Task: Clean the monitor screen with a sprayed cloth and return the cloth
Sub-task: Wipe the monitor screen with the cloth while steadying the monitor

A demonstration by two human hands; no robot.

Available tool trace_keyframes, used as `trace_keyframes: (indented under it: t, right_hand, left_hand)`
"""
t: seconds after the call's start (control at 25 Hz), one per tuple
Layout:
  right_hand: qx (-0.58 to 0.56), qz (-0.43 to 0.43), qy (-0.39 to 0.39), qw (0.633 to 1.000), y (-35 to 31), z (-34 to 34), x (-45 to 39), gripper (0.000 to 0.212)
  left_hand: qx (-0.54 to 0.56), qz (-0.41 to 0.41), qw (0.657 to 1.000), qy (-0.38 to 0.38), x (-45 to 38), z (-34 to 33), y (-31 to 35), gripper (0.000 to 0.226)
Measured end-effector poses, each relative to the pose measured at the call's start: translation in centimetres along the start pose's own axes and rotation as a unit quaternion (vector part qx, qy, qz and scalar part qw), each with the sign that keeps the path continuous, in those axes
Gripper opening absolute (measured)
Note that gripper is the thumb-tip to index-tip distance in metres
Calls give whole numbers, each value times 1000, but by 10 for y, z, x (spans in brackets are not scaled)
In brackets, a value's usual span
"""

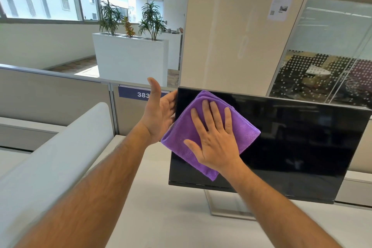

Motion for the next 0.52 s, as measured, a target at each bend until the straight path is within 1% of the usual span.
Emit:
trace_keyframes:
  t: [0.08,0.24,0.32,0.4,0.44,0.52]
  right_hand:
    - [5,-2,2,1000,4,3,-17,89]
    - [12,42,0,999,0,7,-36,99]
    - [23,84,-13,996,-7,4,-36,95]
    - [29,132,-24,991,-19,2,-33,88]
    - [31,150,-32,988,-25,1,-30,84]
    - [32,177,-50,982,-33,-4,-22,78]
  left_hand:
    - [-1,5,1000,2,0,0,0,114]
    - [14,11,1000,12,-2,3,-2,104]
    - [30,14,999,7,-3,3,-3,105]
    - [39,10,999,-5,-3,0,-1,110]
    - [37,7,999,-9,-2,-2,0,116]
    - [16,1,1000,-15,1,-3,4,134]
Point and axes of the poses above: each hand's wrist, its own x-axis away from the middle knuckle, its own z-axis out of the back of the hand, y = z × x, the point moved 10 cm from there along -x, towards the middle knuckle, and after that the axes turned 7 degrees about -x, right-handed, at the moved point
